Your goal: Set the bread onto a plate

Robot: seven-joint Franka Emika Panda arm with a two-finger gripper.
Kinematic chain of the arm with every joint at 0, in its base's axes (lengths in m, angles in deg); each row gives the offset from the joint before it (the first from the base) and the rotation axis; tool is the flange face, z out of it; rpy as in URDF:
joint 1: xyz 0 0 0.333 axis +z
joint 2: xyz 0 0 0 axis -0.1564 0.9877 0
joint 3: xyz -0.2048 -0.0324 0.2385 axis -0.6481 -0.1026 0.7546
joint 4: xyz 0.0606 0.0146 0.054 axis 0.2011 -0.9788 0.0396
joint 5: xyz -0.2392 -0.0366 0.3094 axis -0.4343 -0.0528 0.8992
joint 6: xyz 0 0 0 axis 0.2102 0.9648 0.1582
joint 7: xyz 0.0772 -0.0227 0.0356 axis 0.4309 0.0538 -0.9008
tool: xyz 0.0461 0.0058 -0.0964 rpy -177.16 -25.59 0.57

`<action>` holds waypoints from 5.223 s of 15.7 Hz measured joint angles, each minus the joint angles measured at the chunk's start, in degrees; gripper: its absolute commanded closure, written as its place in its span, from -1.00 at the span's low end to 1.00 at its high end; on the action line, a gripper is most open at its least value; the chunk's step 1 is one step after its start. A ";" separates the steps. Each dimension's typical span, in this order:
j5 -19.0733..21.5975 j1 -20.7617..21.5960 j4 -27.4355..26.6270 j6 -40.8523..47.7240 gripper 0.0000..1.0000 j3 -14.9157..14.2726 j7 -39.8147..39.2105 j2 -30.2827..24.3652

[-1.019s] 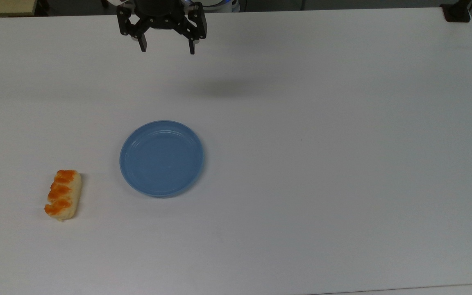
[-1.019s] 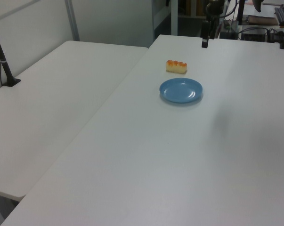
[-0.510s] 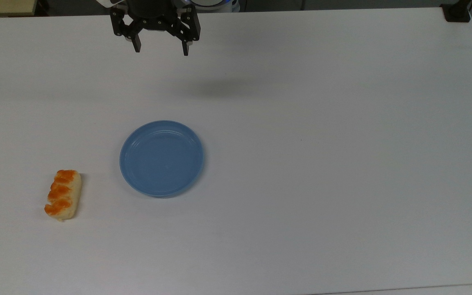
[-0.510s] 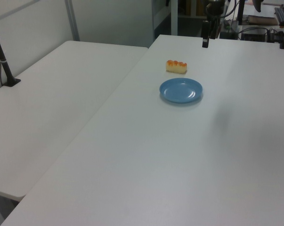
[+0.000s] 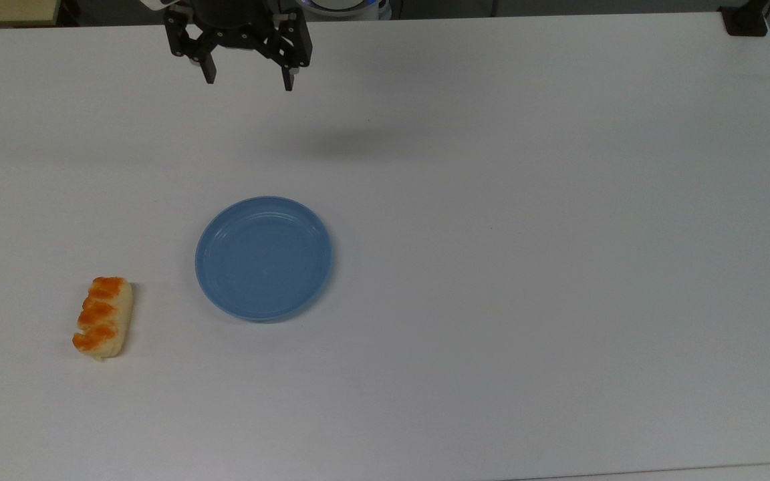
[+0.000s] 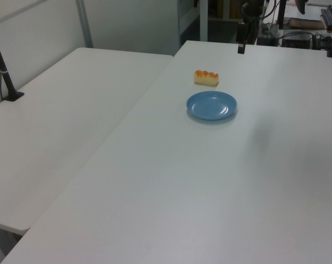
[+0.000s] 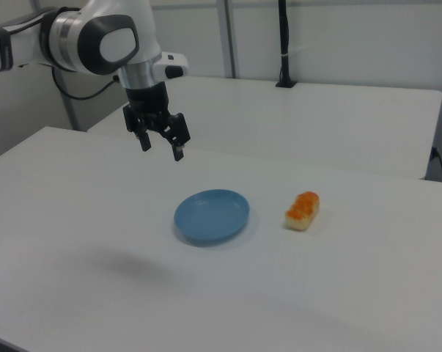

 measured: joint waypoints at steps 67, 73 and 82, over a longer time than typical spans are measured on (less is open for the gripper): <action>-1.05 11.35 -1.77 -30.59 -0.18 -11.45 -1.13 21.70; -1.05 11.68 -3.93 -30.58 -1.00 -11.45 -1.07 21.69; -1.05 11.55 -1.28 -21.15 -1.00 -11.32 0.64 16.02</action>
